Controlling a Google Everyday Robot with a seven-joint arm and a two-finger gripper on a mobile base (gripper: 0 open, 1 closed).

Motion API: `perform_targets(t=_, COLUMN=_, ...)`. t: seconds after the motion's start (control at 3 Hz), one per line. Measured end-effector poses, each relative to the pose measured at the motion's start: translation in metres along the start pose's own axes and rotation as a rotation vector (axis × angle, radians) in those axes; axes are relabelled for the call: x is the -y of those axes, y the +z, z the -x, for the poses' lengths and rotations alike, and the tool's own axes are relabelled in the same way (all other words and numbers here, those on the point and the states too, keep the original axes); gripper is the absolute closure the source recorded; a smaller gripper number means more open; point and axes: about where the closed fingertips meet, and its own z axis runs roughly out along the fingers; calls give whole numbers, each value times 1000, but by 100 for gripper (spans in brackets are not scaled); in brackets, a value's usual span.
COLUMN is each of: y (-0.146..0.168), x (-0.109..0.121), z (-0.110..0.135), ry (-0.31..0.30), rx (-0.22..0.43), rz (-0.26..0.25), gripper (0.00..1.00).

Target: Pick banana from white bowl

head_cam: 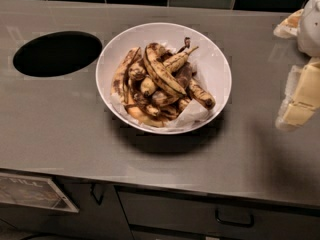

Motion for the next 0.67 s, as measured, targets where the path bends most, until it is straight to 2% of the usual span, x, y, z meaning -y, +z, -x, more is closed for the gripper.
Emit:
perform_targets(t=0.33, y=-17, x=-20, z=45, ry=-107, rx=24, rz=-6, gripper=0)
perform_targets(t=0.67, y=-17, x=-20, z=46, ry=-107, rx=24, rz=-6, gripper=0)
